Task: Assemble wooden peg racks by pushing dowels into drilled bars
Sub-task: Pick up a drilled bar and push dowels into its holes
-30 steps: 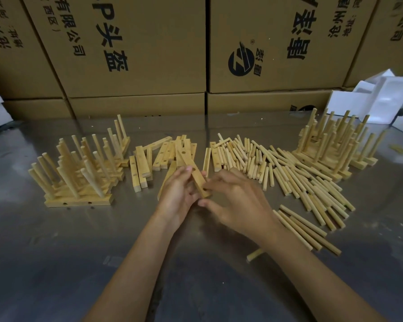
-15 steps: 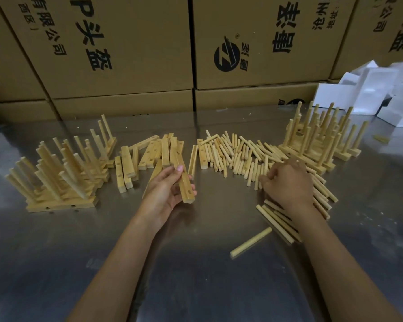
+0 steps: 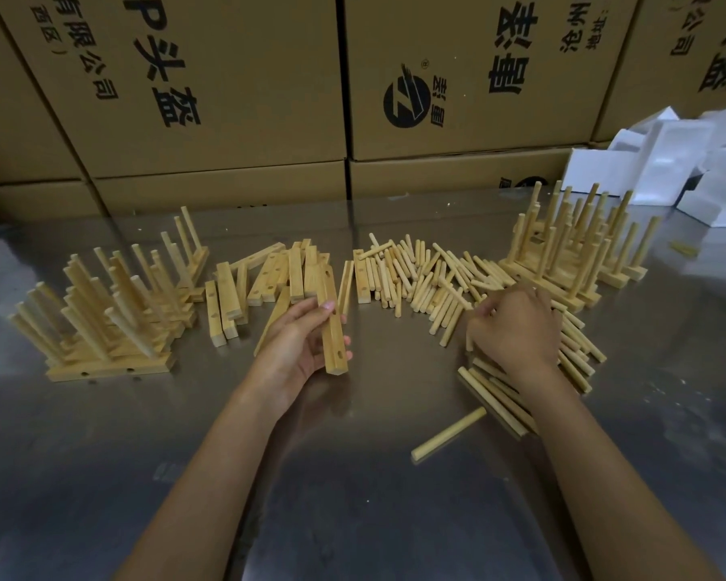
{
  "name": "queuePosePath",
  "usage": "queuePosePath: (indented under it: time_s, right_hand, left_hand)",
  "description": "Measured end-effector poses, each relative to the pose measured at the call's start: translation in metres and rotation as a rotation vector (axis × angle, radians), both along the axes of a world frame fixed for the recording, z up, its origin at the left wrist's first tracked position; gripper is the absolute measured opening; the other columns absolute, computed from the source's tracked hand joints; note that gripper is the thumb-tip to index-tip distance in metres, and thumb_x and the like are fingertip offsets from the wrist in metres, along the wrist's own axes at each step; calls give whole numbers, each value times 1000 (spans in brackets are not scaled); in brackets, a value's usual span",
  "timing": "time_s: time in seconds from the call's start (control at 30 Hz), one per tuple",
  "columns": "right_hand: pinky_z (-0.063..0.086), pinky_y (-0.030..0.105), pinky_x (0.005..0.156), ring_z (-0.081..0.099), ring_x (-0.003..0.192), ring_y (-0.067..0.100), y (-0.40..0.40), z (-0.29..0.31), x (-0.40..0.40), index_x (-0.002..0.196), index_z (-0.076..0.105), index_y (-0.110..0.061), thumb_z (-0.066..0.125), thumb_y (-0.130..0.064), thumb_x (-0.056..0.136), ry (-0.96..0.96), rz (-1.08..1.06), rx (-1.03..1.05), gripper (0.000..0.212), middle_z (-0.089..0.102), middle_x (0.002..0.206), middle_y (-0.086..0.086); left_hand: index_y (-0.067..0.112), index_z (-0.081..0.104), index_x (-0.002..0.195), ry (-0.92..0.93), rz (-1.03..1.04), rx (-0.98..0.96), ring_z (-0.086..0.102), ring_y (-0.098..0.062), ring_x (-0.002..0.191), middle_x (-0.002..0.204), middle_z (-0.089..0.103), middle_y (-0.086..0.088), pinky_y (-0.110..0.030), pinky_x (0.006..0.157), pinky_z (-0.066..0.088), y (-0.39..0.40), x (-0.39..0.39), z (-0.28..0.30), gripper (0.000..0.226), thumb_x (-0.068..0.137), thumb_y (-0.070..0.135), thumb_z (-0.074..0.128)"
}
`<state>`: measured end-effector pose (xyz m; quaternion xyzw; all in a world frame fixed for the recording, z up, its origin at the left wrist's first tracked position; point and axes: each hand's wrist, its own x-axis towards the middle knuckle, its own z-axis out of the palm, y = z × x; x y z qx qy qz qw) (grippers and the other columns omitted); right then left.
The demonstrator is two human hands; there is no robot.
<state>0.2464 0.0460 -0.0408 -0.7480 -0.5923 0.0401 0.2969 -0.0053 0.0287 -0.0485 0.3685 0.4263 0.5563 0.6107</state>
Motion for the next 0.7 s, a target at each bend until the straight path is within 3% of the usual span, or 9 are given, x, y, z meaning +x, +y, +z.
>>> queuePosePath:
  time_s: [0.07,0.17,0.33,0.5,0.7]
  right_hand:
    - [44,33,84,55,104,19,-3,6,-3,87,73,-19,69,-26,88,132,91,132,8,65,107,0]
    - [47,27,60,59,70,5,-13,15,-22,83,73,-28,74,-26,86,426,343,96,4,67,79,-11]
    - [54,28,67,61,69,9,-25,12,-53,74,67,-30,76,-17,83,452,501,108,18,67,72,-6]
    - [51,28,62,60,65,15,-28,9,-57,79,69,-26,75,-13,82,500,577,136,15,65,70,-2]
    - [50,26,59,56,60,5,-29,7,-60,77,66,-26,74,-13,80,450,610,150,16,62,69,-12]
  left_hand:
    - [9,61,119,-16,-24,-6,65,-20,66,94,68,-11,-34,57,57,-1,1,2,23,98,18,60]
    - [9,61,122,-28,-37,-26,56,-17,54,87,69,-7,-29,47,50,-4,2,4,25,99,20,55]
    - [30,58,120,-12,-5,31,51,-12,48,75,67,0,-24,40,42,-3,1,5,27,99,14,51]
    - [31,60,131,-13,20,19,49,-13,47,70,65,2,-24,39,41,-2,-2,6,29,105,33,47]
    - [35,59,126,-11,70,25,54,-14,52,67,67,3,-26,39,42,0,-3,6,26,104,24,52]
